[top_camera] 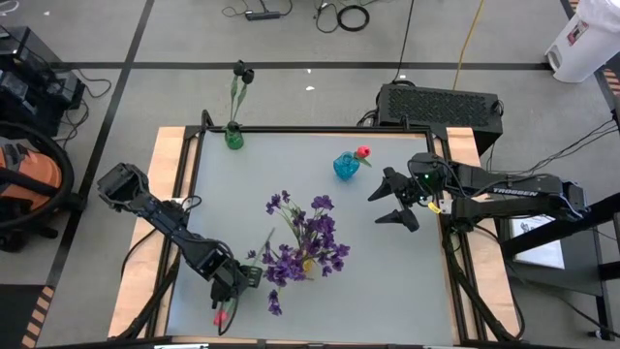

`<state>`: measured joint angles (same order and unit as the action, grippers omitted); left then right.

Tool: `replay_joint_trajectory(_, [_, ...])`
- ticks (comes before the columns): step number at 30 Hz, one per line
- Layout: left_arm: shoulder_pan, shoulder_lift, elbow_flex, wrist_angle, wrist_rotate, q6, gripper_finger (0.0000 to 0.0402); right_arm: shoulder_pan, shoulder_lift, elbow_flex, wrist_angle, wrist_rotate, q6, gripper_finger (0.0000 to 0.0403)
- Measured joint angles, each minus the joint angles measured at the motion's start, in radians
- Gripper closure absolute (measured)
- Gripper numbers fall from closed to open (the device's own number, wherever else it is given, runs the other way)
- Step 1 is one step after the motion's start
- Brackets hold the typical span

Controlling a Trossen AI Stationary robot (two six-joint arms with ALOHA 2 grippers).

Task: Sort flowers into vase by color
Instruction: Put the bottom pink flower into the blue vase

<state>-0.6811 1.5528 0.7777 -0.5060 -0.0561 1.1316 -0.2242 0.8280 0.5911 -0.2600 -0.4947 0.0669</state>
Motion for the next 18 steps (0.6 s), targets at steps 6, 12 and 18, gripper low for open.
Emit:
replay_joint_trajectory(6, [0.0, 0.0, 0.0, 0.0, 0.004, 0.0, 0.0293, 0.0, 0.0, 0.0, 0.0, 0.0, 0.0, 0.0057])
replay_joint_trajectory(12, [0.0, 0.0, 0.0, -0.001, 0.007, -0.001, 0.035, 0.0, 0.0, 0.0, 0.0, 0.0, 0.0, 0.0057])
replay_joint_trajectory(18, [-0.008, -0.001, 0.0, 0.0, 0.007, -0.053, 0.0393, 0.0, 0.0, 0.0, 0.0, 0.0, 0.0, 0.0057])
